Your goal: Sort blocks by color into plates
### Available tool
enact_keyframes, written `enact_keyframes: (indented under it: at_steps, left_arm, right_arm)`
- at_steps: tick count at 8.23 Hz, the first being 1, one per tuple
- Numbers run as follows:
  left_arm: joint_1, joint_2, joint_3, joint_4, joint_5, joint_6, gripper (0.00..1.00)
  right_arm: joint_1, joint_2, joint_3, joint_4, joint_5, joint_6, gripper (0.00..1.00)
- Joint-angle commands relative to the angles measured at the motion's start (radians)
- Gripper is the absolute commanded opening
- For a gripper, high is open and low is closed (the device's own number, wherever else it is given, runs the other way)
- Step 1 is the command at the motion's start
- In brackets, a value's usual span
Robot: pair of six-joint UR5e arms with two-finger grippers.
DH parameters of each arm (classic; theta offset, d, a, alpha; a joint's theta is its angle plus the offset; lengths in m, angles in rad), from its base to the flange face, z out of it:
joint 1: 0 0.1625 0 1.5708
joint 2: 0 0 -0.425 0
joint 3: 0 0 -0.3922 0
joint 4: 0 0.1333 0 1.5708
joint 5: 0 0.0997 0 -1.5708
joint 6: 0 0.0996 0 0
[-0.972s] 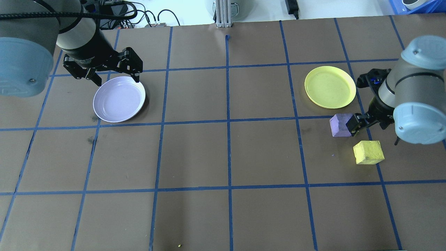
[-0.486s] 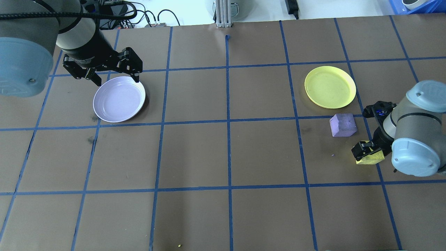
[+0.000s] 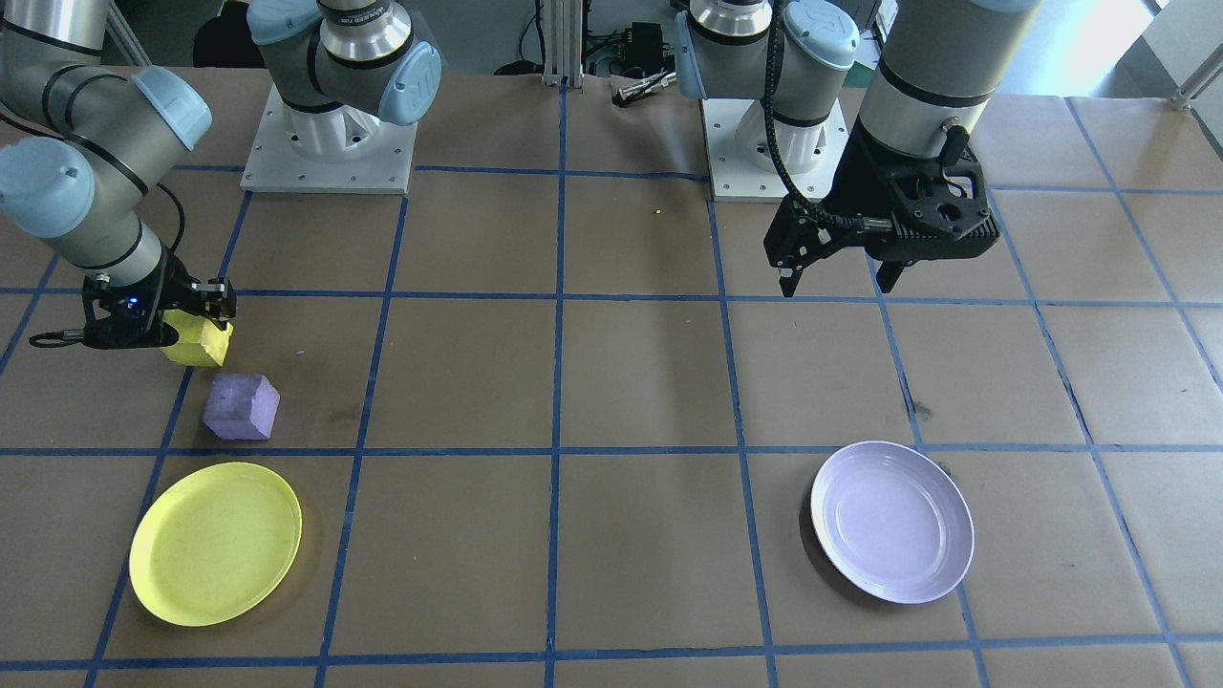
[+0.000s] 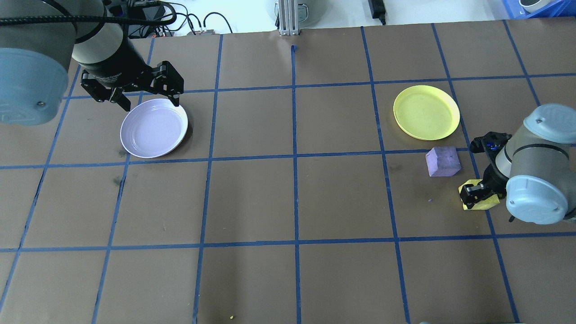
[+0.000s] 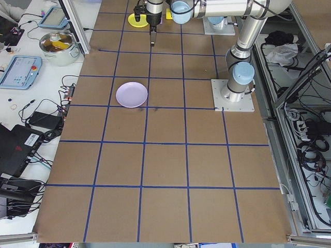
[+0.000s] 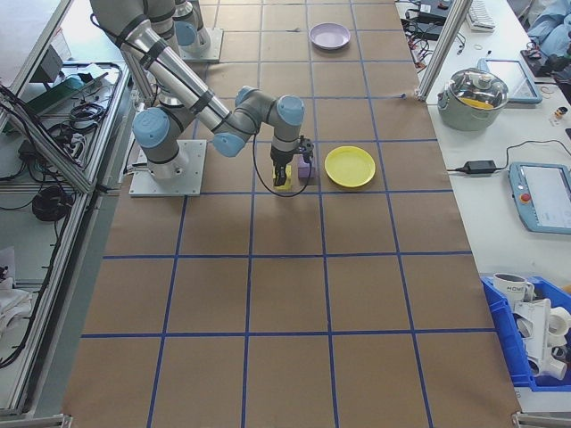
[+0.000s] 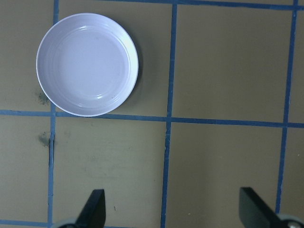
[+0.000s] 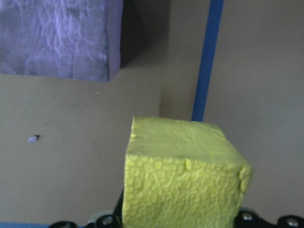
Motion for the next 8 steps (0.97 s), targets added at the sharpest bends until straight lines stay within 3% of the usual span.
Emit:
enact_keyframes:
  at_steps: [1,2,4,5,6,7,8]
  left_arm:
    - [0.003,0.0,0.0,0.0,0.0,0.0,1.0]
    - [0.003,0.0,0.0,0.0,0.0,0.0,1.0]
    - [0.005,0.0,0.0,0.0,0.0,0.0,1.0]
    - [0.003,0.0,0.0,0.0,0.001,0.0,1.0]
    - [0.003,-0.002,0.0,0.0,0.0,0.0,1.0]
    - [0.003,0.0,0.0,0.0,0.0,0.0,1.0]
    - [0.003,-0.002,0.0,0.0,0.0,0.0,1.0]
  right_arm:
    - [0.016,-0.062,-0.28,0.409,0.012,0.053,0.0]
    - [0.052,0.01,-0.36,0.412,0.014,0.047,0.01]
    - [0.198,0.247,-0.555,0.275,0.015,0.055,0.06]
    - [0.229,0.352,-0.653,0.274,0.035,0.058,0.06]
    - [0.253,0.404,-0.692,0.271,0.07,0.058,0.07]
    - [0.278,0.455,-0.707,0.265,0.078,0.062,0.14]
    - [0.287,0.468,-0.708,0.247,0.077,0.059,0.51]
